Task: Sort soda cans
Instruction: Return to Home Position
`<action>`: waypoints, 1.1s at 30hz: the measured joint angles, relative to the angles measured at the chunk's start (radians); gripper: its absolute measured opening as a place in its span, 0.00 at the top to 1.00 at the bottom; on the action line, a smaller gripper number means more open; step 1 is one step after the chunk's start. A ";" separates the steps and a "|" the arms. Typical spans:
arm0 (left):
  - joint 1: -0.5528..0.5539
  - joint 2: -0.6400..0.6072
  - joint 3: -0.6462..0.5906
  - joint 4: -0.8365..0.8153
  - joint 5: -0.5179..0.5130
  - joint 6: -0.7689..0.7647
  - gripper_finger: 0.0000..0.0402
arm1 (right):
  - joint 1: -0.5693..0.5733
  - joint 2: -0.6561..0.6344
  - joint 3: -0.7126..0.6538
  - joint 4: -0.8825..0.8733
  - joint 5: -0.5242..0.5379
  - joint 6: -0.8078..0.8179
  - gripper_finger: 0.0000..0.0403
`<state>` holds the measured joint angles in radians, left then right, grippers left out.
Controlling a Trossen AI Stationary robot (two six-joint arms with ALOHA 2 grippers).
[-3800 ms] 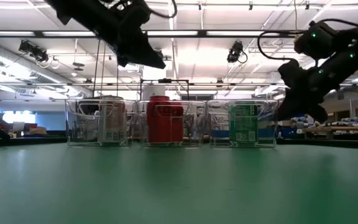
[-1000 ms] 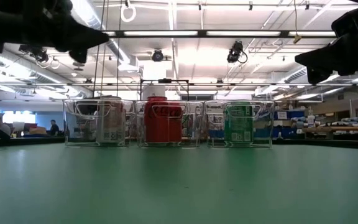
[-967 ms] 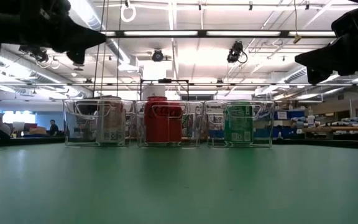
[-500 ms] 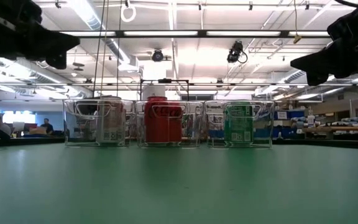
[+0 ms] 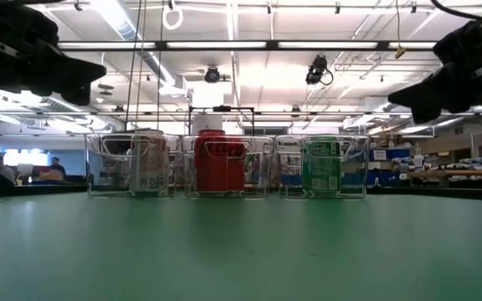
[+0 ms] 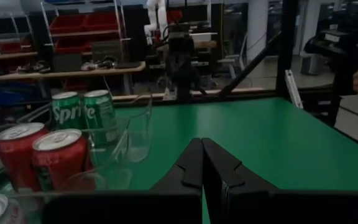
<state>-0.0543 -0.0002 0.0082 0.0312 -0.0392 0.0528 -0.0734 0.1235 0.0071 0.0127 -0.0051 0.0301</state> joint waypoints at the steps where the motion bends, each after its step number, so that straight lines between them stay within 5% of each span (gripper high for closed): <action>1: 0.012 0.000 0.000 -0.002 0.004 0.000 1.00 | -0.006 0.005 0.000 0.000 0.000 0.002 1.00; 9: 0.135 0.000 0.000 0.001 0.127 -0.001 1.00 | -0.049 0.022 0.000 0.003 -0.031 0.000 1.00; 33: 0.168 0.000 -0.001 -0.008 0.112 -0.042 0.98 | -0.108 0.071 0.000 0.001 0.005 0.032 1.00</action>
<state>0.1139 -0.0002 0.0074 0.0235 0.0723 0.0108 -0.1816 0.1940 0.0067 0.0137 -0.0002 0.0624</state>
